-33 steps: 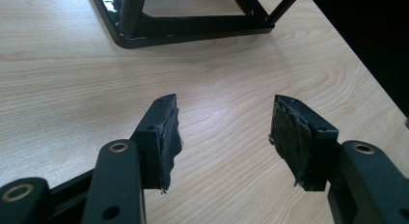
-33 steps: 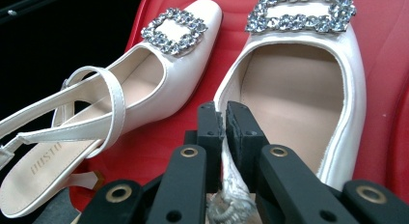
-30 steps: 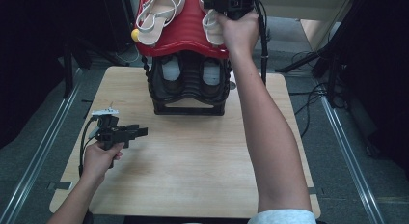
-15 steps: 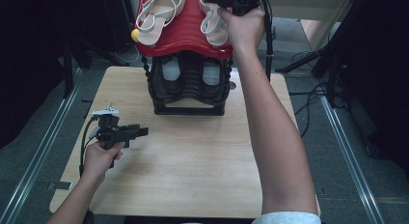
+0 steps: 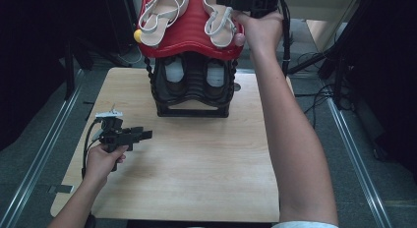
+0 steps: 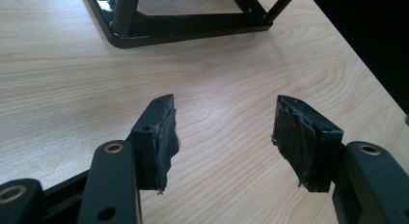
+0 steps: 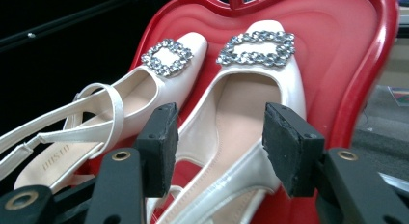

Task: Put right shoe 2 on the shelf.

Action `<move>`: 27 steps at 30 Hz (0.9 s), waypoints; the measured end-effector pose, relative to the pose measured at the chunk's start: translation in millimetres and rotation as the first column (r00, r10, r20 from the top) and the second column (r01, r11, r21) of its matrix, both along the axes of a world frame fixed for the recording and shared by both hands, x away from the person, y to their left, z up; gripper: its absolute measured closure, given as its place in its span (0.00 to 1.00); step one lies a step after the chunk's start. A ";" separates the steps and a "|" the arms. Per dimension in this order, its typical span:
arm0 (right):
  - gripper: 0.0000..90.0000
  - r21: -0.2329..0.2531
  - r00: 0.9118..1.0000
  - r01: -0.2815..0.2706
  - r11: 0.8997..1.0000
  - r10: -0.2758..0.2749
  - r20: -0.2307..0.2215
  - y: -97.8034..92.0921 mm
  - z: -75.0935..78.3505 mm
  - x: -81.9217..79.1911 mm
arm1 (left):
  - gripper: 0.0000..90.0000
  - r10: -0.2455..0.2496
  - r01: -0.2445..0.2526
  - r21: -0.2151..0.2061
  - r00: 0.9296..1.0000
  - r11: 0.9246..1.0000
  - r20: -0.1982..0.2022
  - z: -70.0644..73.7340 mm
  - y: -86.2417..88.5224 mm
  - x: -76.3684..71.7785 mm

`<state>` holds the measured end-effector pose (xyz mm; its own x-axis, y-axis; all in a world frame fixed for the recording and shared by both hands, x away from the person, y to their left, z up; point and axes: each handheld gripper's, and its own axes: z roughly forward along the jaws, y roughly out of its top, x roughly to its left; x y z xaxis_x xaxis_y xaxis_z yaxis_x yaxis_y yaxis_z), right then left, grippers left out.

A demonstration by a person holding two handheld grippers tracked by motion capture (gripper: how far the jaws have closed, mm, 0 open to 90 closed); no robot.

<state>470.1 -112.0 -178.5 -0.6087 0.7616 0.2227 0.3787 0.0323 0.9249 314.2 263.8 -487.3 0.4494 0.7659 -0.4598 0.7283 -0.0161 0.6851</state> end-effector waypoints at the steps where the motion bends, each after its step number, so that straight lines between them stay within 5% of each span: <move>1: 0.53 -0.001 1.000 0.002 1.000 -0.002 0.002 -1.7 0.1 -0.6 | 0.45 0.000 0.000 -0.001 1.000 1.000 0.002 -0.2 -0.2 0.0; 27: 0.49 0.013 0.994 0.091 0.996 -0.090 -0.054 -66.1 -25.6 -9.3 | 0.45 -0.020 0.020 0.024 1.000 1.000 -0.005 -1.0 -3.0 1.5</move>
<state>460.7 -178.1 -204.2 -0.5244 0.8092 0.2650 0.4282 -0.0183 0.9035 315.7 260.8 -488.3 0.4628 0.7676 -0.4434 0.7307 -0.0472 0.6811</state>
